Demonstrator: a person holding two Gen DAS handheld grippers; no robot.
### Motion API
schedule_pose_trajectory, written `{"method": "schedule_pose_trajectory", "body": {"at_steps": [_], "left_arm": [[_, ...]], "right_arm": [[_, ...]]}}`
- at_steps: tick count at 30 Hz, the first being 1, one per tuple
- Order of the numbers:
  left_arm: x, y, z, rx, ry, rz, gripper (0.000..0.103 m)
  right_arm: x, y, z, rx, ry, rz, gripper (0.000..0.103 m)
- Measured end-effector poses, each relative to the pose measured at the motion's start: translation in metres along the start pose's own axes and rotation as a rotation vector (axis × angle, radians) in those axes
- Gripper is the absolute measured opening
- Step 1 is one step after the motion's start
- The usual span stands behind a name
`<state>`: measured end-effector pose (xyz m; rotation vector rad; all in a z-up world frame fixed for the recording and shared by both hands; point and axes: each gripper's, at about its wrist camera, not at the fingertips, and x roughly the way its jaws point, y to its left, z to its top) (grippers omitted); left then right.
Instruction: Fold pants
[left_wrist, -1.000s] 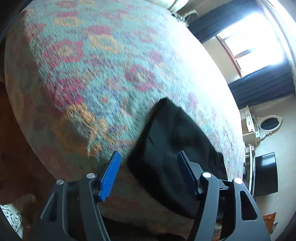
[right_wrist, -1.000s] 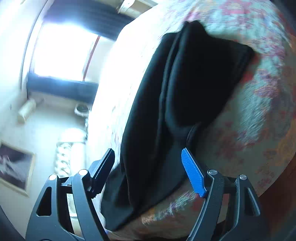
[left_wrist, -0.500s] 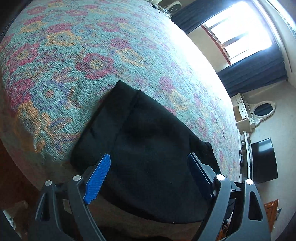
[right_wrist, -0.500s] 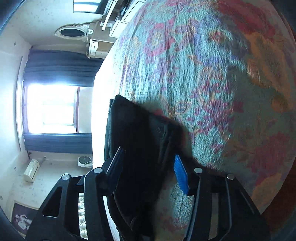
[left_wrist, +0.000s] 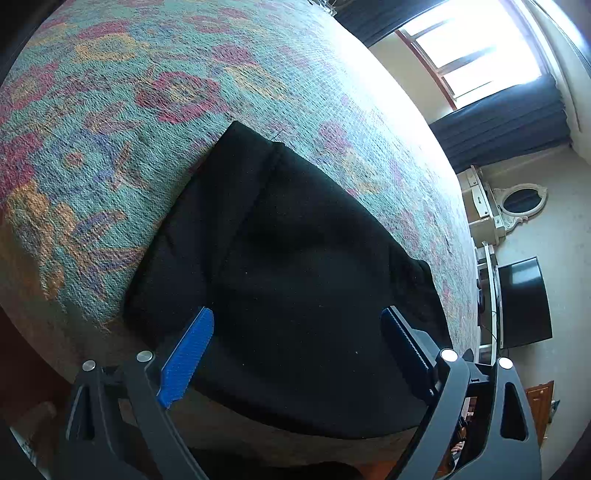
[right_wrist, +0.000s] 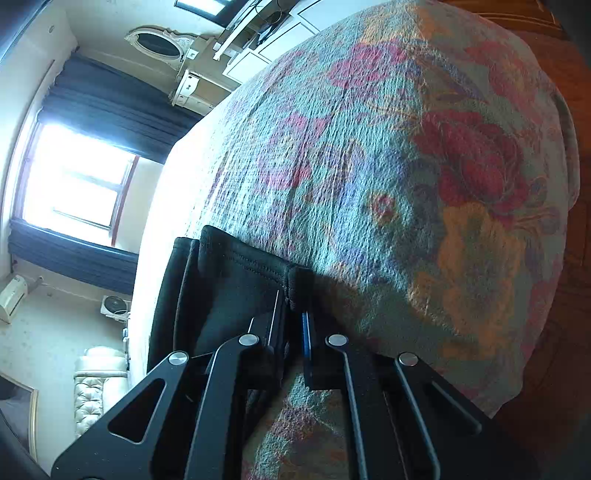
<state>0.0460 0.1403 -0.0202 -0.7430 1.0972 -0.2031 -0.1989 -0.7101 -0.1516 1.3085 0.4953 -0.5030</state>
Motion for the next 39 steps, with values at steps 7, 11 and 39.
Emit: {"method": "schedule_pose_trajectory", "body": {"at_steps": [7, 11, 39], "left_arm": [[0.000, 0.009, 0.003, -0.035, 0.020, -0.048, 0.091], [-0.003, 0.019, 0.006, -0.089, 0.023, -0.095, 0.091], [-0.008, 0.031, 0.013, -0.114, 0.040, -0.136, 0.092]], "right_arm": [[-0.044, 0.024, 0.001, -0.031, -0.209, -0.053, 0.043], [0.002, 0.083, -0.011, -0.141, -0.042, 0.083, 0.044], [-0.009, 0.102, -0.021, -0.066, -0.085, 0.142, 0.006]]}}
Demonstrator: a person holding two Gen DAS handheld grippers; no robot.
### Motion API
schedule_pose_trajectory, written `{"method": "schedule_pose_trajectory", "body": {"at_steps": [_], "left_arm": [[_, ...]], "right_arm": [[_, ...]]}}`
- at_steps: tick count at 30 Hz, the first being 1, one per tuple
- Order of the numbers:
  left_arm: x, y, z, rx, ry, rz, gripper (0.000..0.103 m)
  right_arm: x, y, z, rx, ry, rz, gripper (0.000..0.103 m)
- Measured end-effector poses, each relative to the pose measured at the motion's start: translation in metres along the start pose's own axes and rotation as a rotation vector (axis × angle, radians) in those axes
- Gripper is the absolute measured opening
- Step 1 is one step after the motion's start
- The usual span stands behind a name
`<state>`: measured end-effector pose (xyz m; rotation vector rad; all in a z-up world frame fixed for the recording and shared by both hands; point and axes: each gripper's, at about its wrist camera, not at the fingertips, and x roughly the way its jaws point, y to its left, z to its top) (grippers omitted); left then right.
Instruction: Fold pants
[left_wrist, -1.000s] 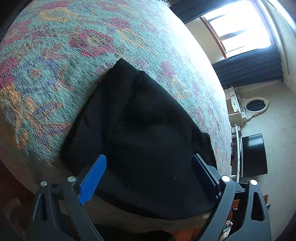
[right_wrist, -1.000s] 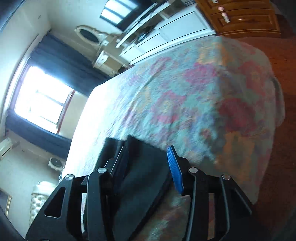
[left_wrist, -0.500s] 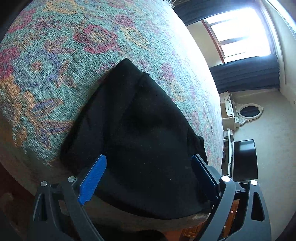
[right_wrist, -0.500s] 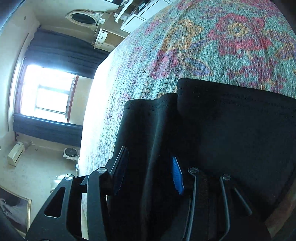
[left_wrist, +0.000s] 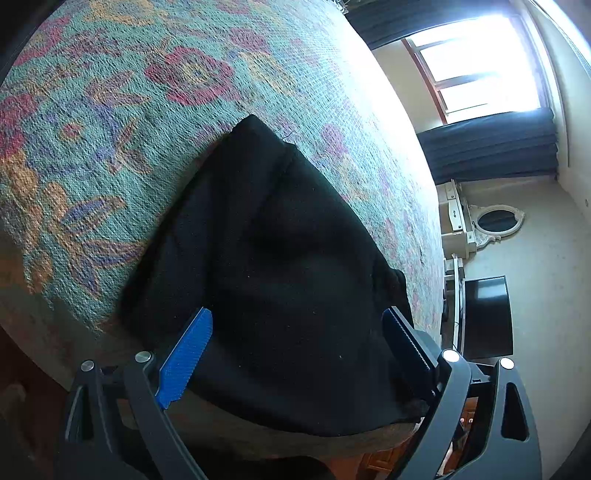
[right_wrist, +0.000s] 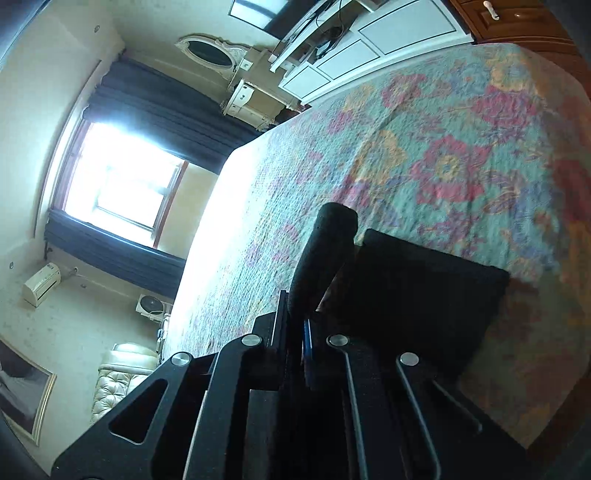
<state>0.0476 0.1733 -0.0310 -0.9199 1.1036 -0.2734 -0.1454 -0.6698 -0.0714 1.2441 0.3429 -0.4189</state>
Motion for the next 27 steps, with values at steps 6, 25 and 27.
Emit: {"method": "schedule_pose_trajectory", "body": {"at_steps": [6, 25, 27], "left_arm": [[-0.001, 0.014, 0.010, -0.019, 0.010, -0.036, 0.092], [-0.003, 0.014, 0.010, -0.029, 0.012, -0.042, 0.092], [-0.002, 0.010, 0.009, -0.029, 0.012, -0.041, 0.092]], "right_arm": [[0.004, -0.094, -0.010, 0.196, 0.056, -0.088, 0.006], [0.045, -0.017, -0.163, 0.170, 0.504, 0.207, 0.047], [0.053, -0.002, -0.188, 0.132, 0.587, 0.226, 0.047]]}}
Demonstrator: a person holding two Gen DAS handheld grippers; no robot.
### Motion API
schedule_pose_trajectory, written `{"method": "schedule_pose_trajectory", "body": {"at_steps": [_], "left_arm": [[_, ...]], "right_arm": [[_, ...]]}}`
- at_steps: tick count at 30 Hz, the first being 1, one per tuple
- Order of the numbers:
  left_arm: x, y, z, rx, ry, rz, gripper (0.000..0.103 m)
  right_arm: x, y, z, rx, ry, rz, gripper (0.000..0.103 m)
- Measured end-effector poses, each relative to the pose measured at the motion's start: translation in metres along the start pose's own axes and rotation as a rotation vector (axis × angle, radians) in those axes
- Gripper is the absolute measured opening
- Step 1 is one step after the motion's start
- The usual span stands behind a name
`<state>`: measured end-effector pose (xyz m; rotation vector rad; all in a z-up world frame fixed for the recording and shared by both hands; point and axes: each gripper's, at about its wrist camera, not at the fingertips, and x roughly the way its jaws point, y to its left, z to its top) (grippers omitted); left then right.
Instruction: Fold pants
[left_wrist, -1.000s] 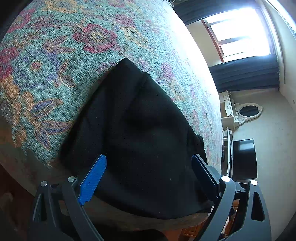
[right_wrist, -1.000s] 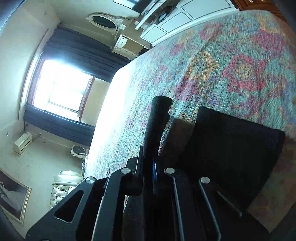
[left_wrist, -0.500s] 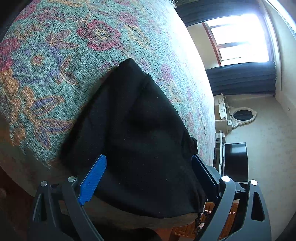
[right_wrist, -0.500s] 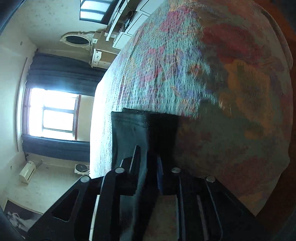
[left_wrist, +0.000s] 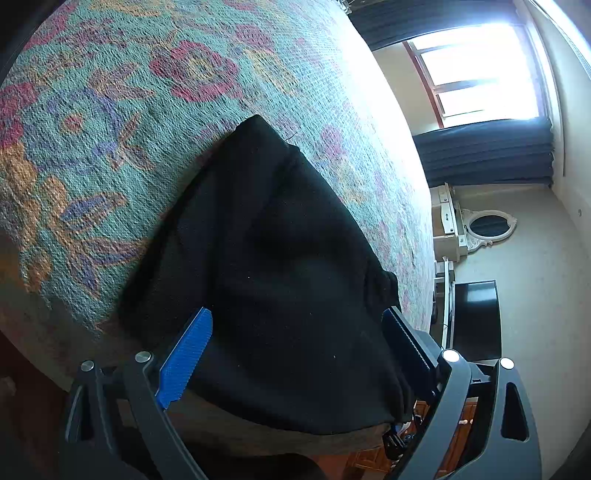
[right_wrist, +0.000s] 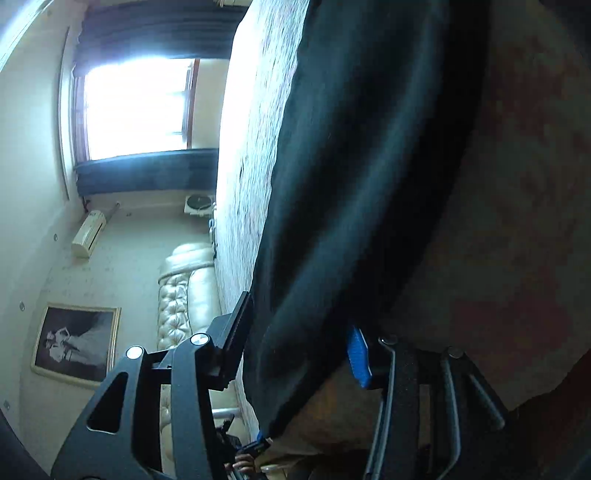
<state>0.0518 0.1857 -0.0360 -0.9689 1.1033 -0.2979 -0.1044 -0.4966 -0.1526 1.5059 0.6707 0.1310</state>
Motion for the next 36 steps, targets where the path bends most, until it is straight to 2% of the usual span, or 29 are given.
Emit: {"method": "schedule_pose_trajectory", "body": {"at_steps": [3, 5, 6, 10, 12, 13, 14, 17, 20, 21, 22, 25, 26, 28, 29, 30, 31, 32, 34, 36], "left_arm": [[0.000, 0.000, 0.000, 0.000, 0.000, -0.001, 0.092], [0.000, 0.000, 0.000, 0.000, 0.000, 0.000, 0.092], [0.000, -0.001, 0.000, 0.001, 0.000, 0.000, 0.092], [0.001, -0.001, -0.001, 0.003, 0.003, 0.000, 0.092], [0.001, -0.001, -0.001, 0.003, 0.003, 0.000, 0.092], [0.001, -0.001, -0.002, 0.004, 0.003, 0.001, 0.092], [0.001, -0.001, -0.002, 0.004, 0.003, 0.001, 0.092], [0.002, -0.003, -0.006, 0.013, 0.002, 0.007, 0.092], [0.005, -0.008, -0.008, 0.035, 0.007, 0.019, 0.092], [0.005, -0.009, -0.008, 0.040, 0.009, 0.020, 0.092], [0.006, -0.010, -0.009, 0.042, 0.010, 0.020, 0.092], [0.009, -0.015, -0.012, 0.043, 0.014, 0.012, 0.092], [0.009, -0.014, -0.012, 0.040, 0.015, 0.008, 0.092], [0.009, -0.013, -0.012, 0.033, 0.016, 0.000, 0.092], [0.009, -0.011, -0.011, 0.029, 0.016, -0.004, 0.092], [0.009, -0.011, -0.012, 0.026, 0.016, -0.008, 0.092], [0.009, -0.011, -0.012, 0.024, 0.016, -0.010, 0.092], [0.009, -0.011, -0.011, 0.022, 0.018, -0.012, 0.092], [0.009, -0.010, -0.012, 0.020, 0.020, -0.017, 0.092], [0.008, -0.007, -0.011, 0.016, 0.024, -0.022, 0.092]], "right_arm": [[0.023, 0.009, -0.020, -0.060, 0.091, -0.022, 0.045], [0.025, 0.014, -0.024, -0.098, 0.121, -0.057, 0.012], [0.023, 0.013, -0.028, -0.100, 0.132, -0.071, 0.006], [0.016, 0.012, -0.026, -0.104, 0.148, -0.121, 0.006], [0.017, 0.009, -0.026, -0.098, 0.155, -0.118, 0.010], [0.019, 0.007, -0.025, -0.082, 0.169, -0.102, 0.018], [0.023, 0.005, -0.024, -0.077, 0.182, -0.098, 0.020], [0.022, 0.005, -0.023, -0.094, 0.194, -0.100, 0.021], [0.005, 0.016, -0.014, -0.120, 0.191, -0.095, 0.038], [-0.002, 0.023, -0.011, -0.152, 0.187, -0.116, 0.047], [-0.011, 0.031, -0.007, -0.201, 0.182, -0.138, 0.050], [-0.046, 0.063, 0.009, -0.394, 0.141, -0.219, 0.050], [-0.062, 0.072, 0.019, -0.435, 0.100, -0.224, 0.050], [-0.100, 0.082, 0.052, -0.447, 0.012, -0.191, 0.062], [-0.118, 0.083, 0.071, -0.442, -0.047, -0.189, 0.063], [-0.139, 0.081, 0.093, -0.433, -0.109, -0.190, 0.065], [-0.155, 0.076, 0.115, -0.411, -0.143, -0.184, 0.071], [-0.167, 0.066, 0.137, -0.379, -0.154, -0.191, 0.071], [-0.186, 0.046, 0.174, -0.321, -0.213, -0.281, 0.071], [-0.191, 0.027, 0.203, -0.276, -0.216, -0.330, 0.071]]}}
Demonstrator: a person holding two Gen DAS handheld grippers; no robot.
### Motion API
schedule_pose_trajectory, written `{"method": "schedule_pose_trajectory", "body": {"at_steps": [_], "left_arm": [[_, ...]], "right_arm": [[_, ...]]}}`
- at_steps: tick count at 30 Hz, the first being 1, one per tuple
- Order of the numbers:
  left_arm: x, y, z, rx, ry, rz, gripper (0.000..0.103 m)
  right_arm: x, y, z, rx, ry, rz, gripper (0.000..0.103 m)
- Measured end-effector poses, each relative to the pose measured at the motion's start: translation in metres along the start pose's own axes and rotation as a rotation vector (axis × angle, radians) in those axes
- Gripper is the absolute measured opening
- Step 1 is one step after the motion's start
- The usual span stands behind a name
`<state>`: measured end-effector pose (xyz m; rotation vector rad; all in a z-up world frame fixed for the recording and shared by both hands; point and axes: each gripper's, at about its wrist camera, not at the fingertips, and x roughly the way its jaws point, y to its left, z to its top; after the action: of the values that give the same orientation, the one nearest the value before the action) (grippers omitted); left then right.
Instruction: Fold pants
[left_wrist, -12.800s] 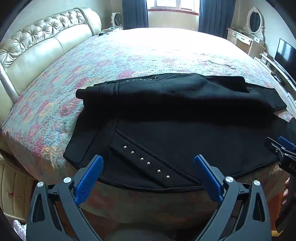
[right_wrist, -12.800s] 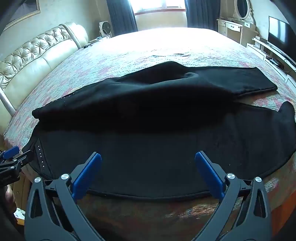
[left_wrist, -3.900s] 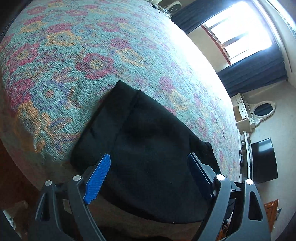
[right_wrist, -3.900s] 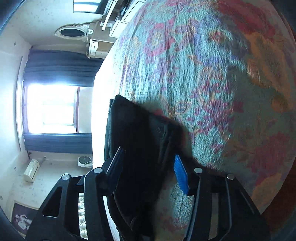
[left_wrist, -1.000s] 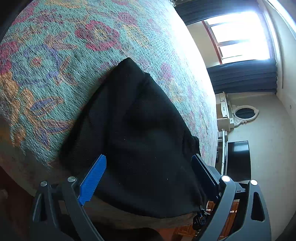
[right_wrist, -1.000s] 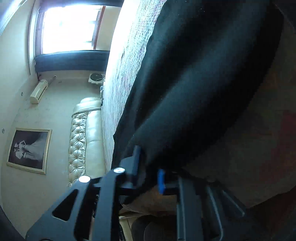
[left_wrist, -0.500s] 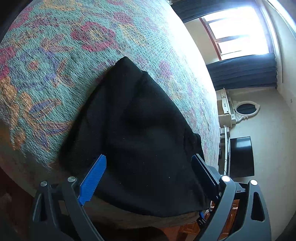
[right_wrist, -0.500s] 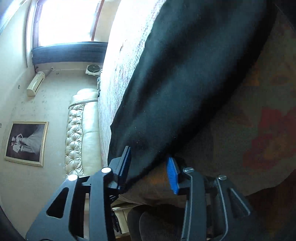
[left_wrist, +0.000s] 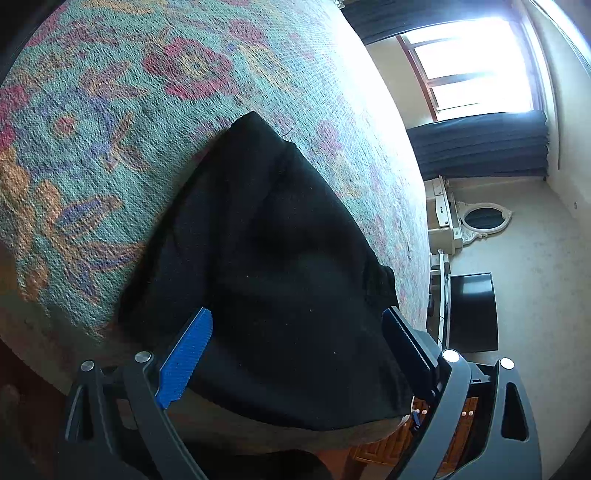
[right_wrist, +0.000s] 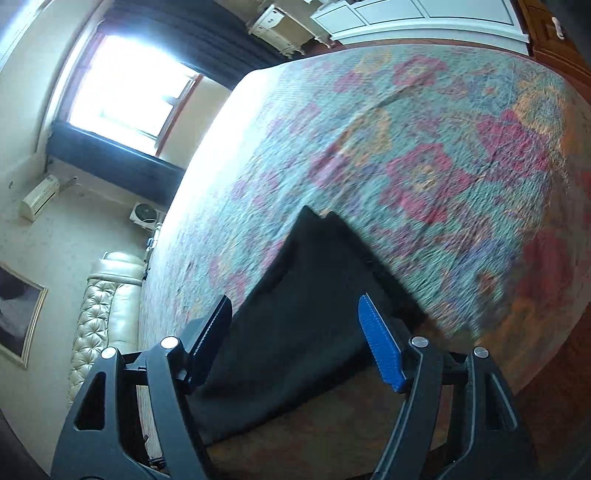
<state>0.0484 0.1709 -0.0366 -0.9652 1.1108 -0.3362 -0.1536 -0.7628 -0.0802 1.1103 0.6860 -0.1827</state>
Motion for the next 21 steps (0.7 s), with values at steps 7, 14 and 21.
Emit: {"method": "schedule_pose_trajectory", "body": {"at_steps": [7, 14, 21], "left_arm": [[-0.004, 0.009, 0.003, -0.005, 0.012, -0.023, 0.092], [-0.010, 0.022, 0.013, -0.013, 0.021, -0.035, 0.092], [-0.011, 0.017, 0.011, 0.019, 0.015, -0.009, 0.092]], "right_arm": [[0.042, -0.028, 0.019, -0.040, 0.049, -0.086, 0.075], [0.074, -0.005, 0.007, -0.153, 0.192, -0.136, 0.062], [0.070, 0.034, -0.005, -0.171, 0.230, -0.131, 0.024]]}}
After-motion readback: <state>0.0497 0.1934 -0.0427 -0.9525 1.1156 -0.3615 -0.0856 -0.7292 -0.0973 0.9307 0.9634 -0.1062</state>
